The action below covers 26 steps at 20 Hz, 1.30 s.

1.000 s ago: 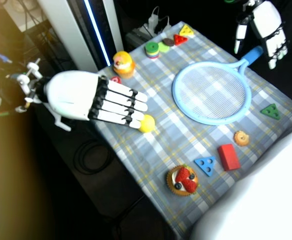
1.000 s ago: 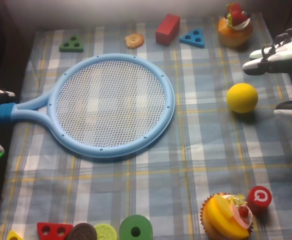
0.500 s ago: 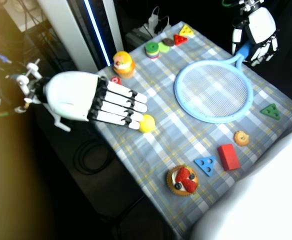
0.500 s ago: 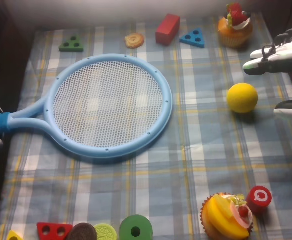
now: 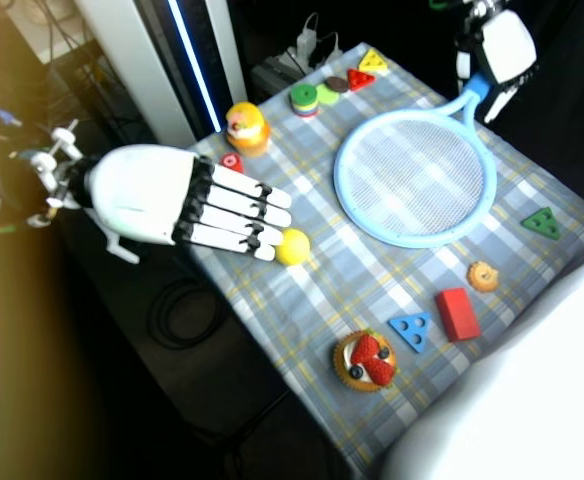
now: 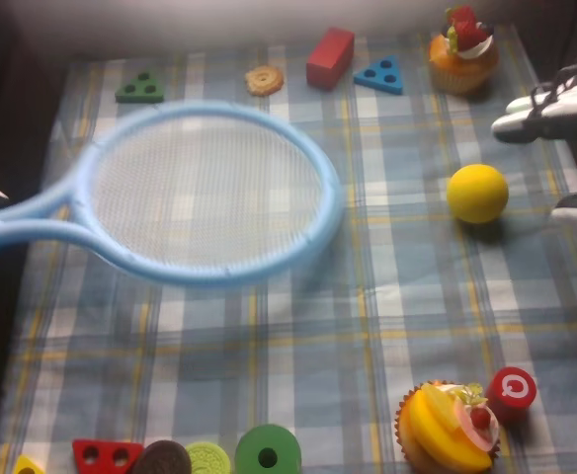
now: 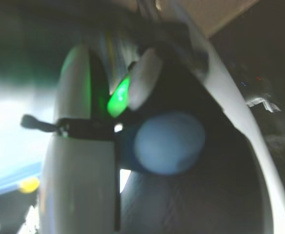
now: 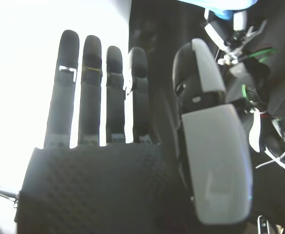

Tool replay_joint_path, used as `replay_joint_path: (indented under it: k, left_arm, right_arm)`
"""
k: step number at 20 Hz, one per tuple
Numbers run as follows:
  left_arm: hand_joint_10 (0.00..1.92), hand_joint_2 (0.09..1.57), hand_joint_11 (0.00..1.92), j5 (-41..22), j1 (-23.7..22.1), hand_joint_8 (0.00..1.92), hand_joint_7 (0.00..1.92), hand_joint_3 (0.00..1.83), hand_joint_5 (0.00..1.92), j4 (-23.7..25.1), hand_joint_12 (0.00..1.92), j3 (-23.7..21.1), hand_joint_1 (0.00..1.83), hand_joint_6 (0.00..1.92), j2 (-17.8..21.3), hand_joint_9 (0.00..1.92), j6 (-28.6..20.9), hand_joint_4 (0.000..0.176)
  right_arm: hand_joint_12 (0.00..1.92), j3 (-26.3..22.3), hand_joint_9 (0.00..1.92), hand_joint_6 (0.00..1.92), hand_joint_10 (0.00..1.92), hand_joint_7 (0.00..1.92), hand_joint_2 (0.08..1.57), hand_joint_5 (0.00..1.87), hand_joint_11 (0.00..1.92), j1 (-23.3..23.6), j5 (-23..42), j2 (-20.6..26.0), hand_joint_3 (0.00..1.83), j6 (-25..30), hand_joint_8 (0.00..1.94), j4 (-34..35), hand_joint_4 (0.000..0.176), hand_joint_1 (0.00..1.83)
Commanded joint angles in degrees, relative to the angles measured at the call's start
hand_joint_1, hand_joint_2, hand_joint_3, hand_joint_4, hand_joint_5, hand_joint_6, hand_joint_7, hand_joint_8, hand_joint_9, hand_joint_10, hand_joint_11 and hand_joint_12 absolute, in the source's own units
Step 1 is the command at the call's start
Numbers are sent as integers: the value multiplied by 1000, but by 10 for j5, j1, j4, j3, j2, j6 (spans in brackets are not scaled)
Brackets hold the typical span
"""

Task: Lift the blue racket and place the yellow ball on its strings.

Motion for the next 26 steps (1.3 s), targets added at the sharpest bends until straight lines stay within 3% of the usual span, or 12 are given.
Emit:
replay_joint_path:
  k: [1,3,5,8,12,15,17,18,19,22,24,26]
  left_arm:
    - [1921,1165,1465,-105,1,1921,1250,10,902,37,1921,-18,1766,1921,14,1498,-19,176]
    - [1921,1153,1520,-171,10,1921,1279,4,948,73,1921,-64,1759,1921,40,1516,-22,176]
    - [1921,1136,1467,-218,13,1921,1293,0,978,105,1921,-93,1796,1921,51,1539,-30,176]
    - [1921,1137,1498,-274,18,1921,1332,0,1013,147,1921,-126,1804,1921,59,1570,-49,176]
    - [1921,1119,1528,-333,49,1921,1312,0,1001,171,1921,-158,1779,1921,70,1560,-90,176]
    - [1921,1130,1534,-328,55,1921,1204,0,934,170,1921,-158,1777,1921,61,1474,-90,176]
    - [1921,1133,1582,-318,53,1921,1197,0,917,170,1921,-155,1826,1921,56,1498,-91,176]
    - [1921,1137,1596,-308,52,1921,1182,0,884,170,1921,-152,1830,1921,52,1506,-91,176]
    - [1921,1130,1577,-295,50,1921,1170,0,866,172,1921,-148,1820,1921,49,1501,-91,176]
    - [1921,1140,1540,-258,39,1921,1128,1,787,174,1921,-134,1831,1921,40,1446,-91,176]
    - [1921,1147,1483,-243,37,1921,1106,4,756,172,1921,-128,1831,1921,39,1433,-91,176]
    - [1921,1138,1484,-240,37,1921,1108,0,732,166,1921,-126,1831,1921,38,1430,-91,176]
  right_arm:
    - [424,0,499,0,0,505,1193,461,319,6,82,0,0,3,0,16,0,746]
    - [252,5,475,0,1,461,1103,411,367,12,82,-1,1,1,0,19,0,772]
    - [259,14,515,1,15,459,1048,391,436,23,63,-8,0,-1,2,18,0,842]
    - [854,41,524,1,2,473,993,355,199,55,7,-31,0,-1,2,12,0,914]
    - [985,94,650,2,25,564,945,388,267,119,-101,-80,0,-1,8,-23,0,1002]
    - [953,129,651,7,12,594,940,406,269,146,-164,-113,0,-1,11,-36,11,1016]
    - [1067,141,705,0,22,650,955,418,255,160,-190,-126,1,-1,10,-50,28,999]
    - [1138,146,746,1,33,678,951,428,292,168,-206,-130,0,-1,11,-64,26,992]
    - [1125,148,760,1,29,689,929,440,333,174,-219,-134,0,-1,7,-76,39,999]
    - [1126,151,821,5,40,733,923,521,440,176,-238,-142,0,-1,8,-93,27,1026]
    - [1180,155,873,7,56,747,932,572,484,176,-247,-149,1,-1,6,-98,0,1076]
    - [1288,155,933,4,87,755,936,594,519,176,-252,-154,1,-1,6,-101,0,1043]
